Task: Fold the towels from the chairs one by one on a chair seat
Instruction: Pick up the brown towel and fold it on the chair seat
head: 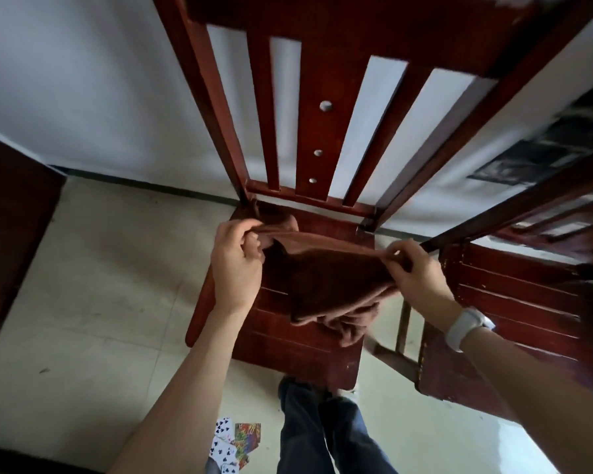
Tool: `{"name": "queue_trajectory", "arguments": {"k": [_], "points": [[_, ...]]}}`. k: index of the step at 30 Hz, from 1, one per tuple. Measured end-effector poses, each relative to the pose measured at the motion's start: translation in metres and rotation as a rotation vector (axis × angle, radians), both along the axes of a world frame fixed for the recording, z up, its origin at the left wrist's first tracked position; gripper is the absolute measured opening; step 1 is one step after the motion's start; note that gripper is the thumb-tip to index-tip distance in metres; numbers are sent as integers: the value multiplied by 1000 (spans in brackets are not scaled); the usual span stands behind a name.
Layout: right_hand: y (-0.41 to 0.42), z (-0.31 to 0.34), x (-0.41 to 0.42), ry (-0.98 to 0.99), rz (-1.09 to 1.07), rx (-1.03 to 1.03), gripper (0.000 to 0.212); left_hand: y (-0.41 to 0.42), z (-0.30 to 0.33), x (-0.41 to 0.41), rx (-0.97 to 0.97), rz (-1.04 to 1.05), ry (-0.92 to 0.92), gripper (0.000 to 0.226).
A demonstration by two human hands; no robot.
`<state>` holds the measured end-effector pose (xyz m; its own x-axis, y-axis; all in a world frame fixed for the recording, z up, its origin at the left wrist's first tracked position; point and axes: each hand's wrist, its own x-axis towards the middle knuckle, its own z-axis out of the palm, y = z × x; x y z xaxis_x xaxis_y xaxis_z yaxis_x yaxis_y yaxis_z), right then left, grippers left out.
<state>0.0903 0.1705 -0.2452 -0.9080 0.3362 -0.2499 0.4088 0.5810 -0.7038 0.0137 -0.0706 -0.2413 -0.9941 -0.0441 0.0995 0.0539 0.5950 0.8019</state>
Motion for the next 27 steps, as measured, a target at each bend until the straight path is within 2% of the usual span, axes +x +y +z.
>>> {"name": "queue_trajectory", "arguments": {"k": [3, 6, 8, 11, 12, 14, 16, 18, 22, 27], "points": [[5, 46, -15, 262, -64, 36, 12, 17, 36, -18, 209, 102, 6, 20], [-5, 76, -13, 367, 2, 20, 18, 23, 60, -23, 518, 251, -60, 18], [-21, 75, 2, 334, 109, 0, 17, 20, 58, -12, 749, 400, -301, 29], [-50, 53, 36, 216, 266, -42, 18, 19, 38, 25, 1041, 462, -958, 42], [-58, 43, 47, 159, 334, -55, 21, 22, 32, 41, 1033, 413, -1118, 44], [-71, 25, 71, 56, 485, -39, 28, 29, 17, 69, 949, 341, -1233, 34], [-79, 10, 92, -31, 594, -36, 33, 33, 6, 88, 844, 385, -1213, 21], [-81, 0, 110, -134, 599, -109, 34, 34, -3, 99, 735, 437, -1167, 12], [-70, -14, 129, -304, 451, -278, 27, 25, -11, 110, 638, 361, -1010, 22], [-44, -51, 116, -431, 161, -126, 27, -1, 0, 127, 395, 154, -701, 24]]}}
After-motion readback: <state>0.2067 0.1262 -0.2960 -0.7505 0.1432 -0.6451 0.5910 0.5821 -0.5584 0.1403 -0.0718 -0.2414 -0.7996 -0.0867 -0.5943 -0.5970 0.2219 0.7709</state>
